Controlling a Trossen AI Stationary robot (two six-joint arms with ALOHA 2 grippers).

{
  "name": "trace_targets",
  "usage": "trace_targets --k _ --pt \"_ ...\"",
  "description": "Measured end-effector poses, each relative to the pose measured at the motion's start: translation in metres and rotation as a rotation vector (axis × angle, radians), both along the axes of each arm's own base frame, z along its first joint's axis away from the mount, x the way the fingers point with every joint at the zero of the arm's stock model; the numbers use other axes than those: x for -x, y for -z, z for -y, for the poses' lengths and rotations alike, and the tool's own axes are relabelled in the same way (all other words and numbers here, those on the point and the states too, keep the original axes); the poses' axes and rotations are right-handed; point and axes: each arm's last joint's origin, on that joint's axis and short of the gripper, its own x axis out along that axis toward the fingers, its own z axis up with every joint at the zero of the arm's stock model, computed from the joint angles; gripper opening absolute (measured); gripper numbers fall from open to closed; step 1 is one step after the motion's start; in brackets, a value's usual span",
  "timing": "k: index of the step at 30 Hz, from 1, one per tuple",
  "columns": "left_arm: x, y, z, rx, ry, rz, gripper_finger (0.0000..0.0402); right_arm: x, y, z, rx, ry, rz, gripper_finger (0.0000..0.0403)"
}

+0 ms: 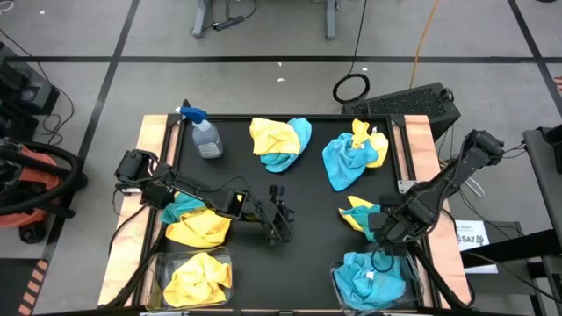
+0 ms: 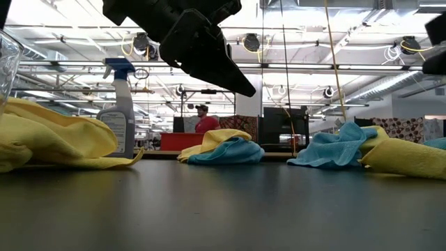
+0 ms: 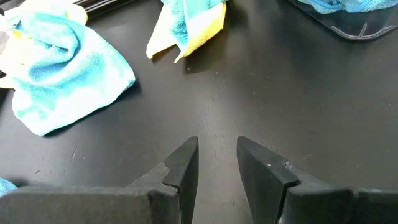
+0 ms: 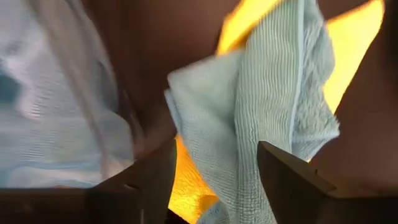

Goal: Sort microfiber towel by color & place in baskets
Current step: Put the blue towel into the right transparent bin

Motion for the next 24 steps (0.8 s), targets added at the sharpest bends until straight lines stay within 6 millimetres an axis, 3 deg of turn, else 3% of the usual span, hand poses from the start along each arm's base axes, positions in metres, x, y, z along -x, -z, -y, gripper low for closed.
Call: trace_targets --k 5,10,17,24 --pt "0.0 0.0 0.0 -0.001 0.001 0.0 0.0118 0.002 0.009 0.002 0.018 0.009 -0.014 0.0249" --pt "0.0 0.0 0.0 -0.001 0.001 0.001 0.0118 0.004 0.022 0.004 0.016 0.009 -0.019 0.0246" --pt "0.0 0.0 0.0 -0.001 0.001 0.002 0.0118 0.006 0.031 0.005 0.005 0.006 -0.017 0.0217" --pt "0.0 0.0 0.0 -0.001 0.001 0.002 0.0118 0.006 0.032 0.005 0.003 0.004 -0.012 0.0156"
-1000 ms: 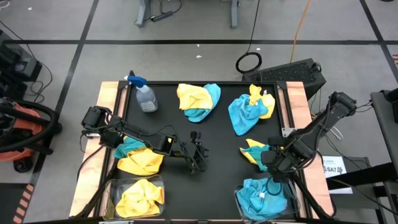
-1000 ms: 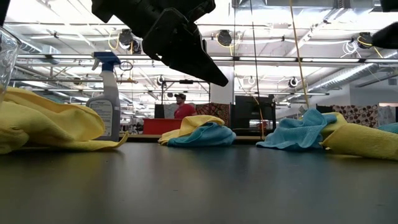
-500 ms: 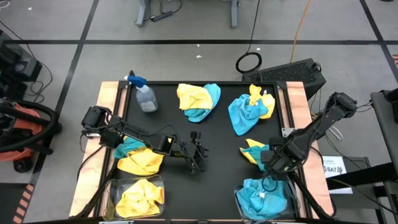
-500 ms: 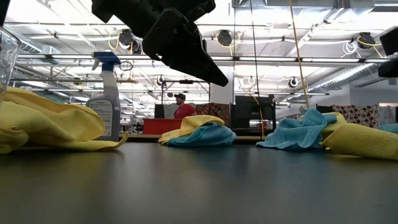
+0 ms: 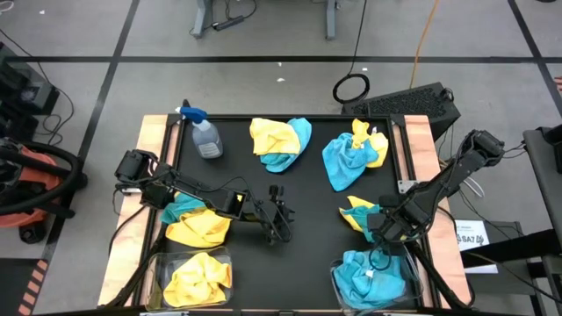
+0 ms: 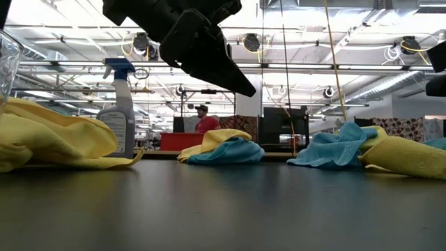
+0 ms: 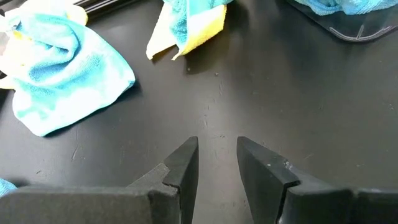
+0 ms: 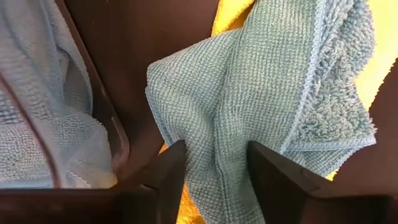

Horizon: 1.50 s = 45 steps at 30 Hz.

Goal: Sort microfiber towel by color & place in baskets
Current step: Put the blue towel into the right transparent bin

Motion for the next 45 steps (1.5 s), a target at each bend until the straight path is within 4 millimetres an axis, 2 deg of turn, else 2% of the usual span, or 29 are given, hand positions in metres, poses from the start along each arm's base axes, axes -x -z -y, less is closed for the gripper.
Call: trace_targets --k 12,17,23,28,45 --pt "0.0 0.0 0.0 0.006 -0.005 -0.001 0.0118 -0.001 0.001 -0.001 -0.001 -0.008 0.01 0.0039" --pt "0.0 0.0 0.0 0.006 -0.005 -0.002 0.0118 -0.003 0.001 -0.004 -0.064 -0.02 0.015 0.0006" --pt "0.0 0.0 0.0 0.006 -0.006 -0.002 0.0118 -0.003 0.0 -0.006 -0.102 -0.027 -0.006 0.0003" --pt "0.0 0.0 0.0 0.007 -0.006 -0.002 0.0118 -0.007 -0.011 -0.01 -0.127 -0.037 0.009 0.0003" --pt "0.0 0.0 -0.001 0.006 -0.009 -0.002 0.0118 -0.02 -0.083 -0.012 0.01 -0.072 0.211 0.0002"
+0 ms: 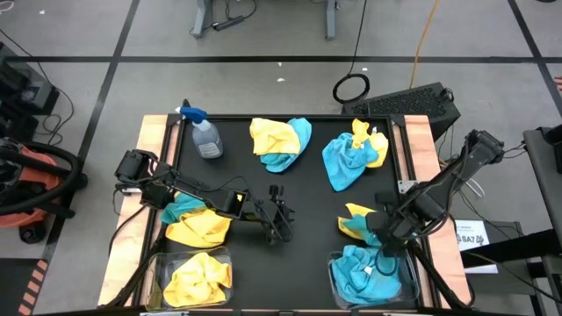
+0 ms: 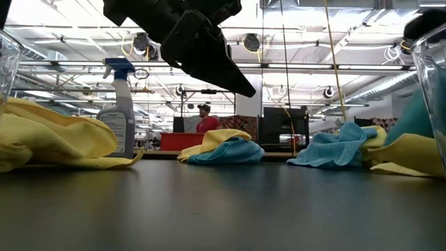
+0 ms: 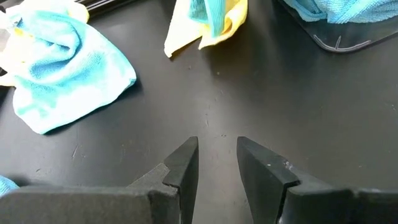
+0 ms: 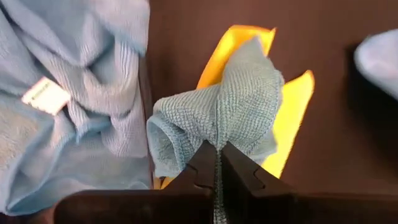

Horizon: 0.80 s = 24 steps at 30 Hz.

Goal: Sort microfiber towel by color & place in baskets
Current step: Put the blue towel into the right transparent bin

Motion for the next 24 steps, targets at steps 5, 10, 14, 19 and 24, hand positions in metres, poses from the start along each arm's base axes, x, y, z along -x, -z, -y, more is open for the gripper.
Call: trace_targets --k 5,10,14,19,24 --pt "0.0 0.0 0.0 0.0 0.0 0.0 0.0118 -0.003 -0.018 0.0 0.019 -0.015 0.074 0.0002" --pt "0.0 0.0 0.0 0.0 0.0 0.0 0.0118 -0.006 -0.033 -0.002 0.017 -0.04 0.13 0.0002" --pt "0.0 0.0 0.0 0.0 0.0 0.0 0.0118 -0.007 -0.042 -0.002 0.005 -0.059 0.156 0.0002" --pt "0.0 0.0 0.0 0.0 0.0 0.0 0.0118 -0.007 -0.058 -0.004 -0.025 -0.099 0.195 0.0002" --pt "0.0 0.0 0.0 0.0 0.0 0.0 0.0118 -0.008 -0.08 -0.007 -0.111 -0.145 0.24 0.0002"
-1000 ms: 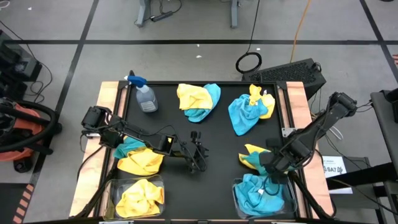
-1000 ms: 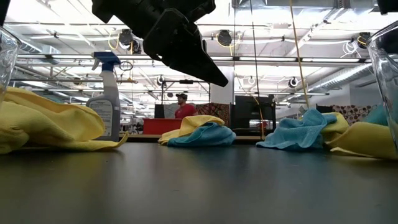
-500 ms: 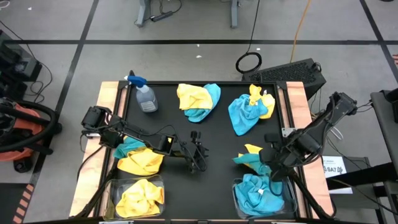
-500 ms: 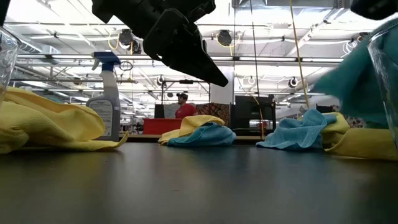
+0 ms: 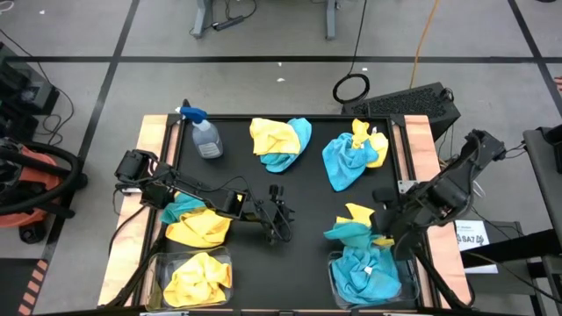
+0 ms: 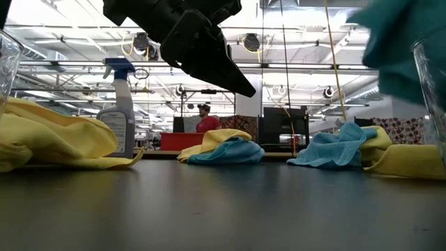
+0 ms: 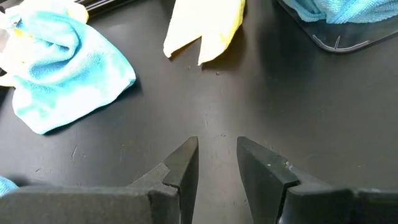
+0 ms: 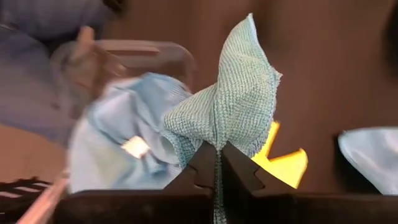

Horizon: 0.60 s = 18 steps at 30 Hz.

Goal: Sort microfiber towel by color & place in baskets
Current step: Put the blue towel into the right transparent bin

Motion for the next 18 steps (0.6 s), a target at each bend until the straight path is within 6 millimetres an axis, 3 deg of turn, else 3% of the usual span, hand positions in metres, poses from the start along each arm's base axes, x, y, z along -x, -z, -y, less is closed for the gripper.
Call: trace_targets --k 10,18 --pt "0.0 0.0 0.0 0.0 0.0 0.0 0.0118 0.01 -0.04 -0.011 -0.201 -0.138 0.043 0.0002" --pt "0.0 0.0 0.0 0.0 0.0 0.0 0.0118 0.02 -0.039 -0.023 -0.267 -0.137 -0.026 0.0002"
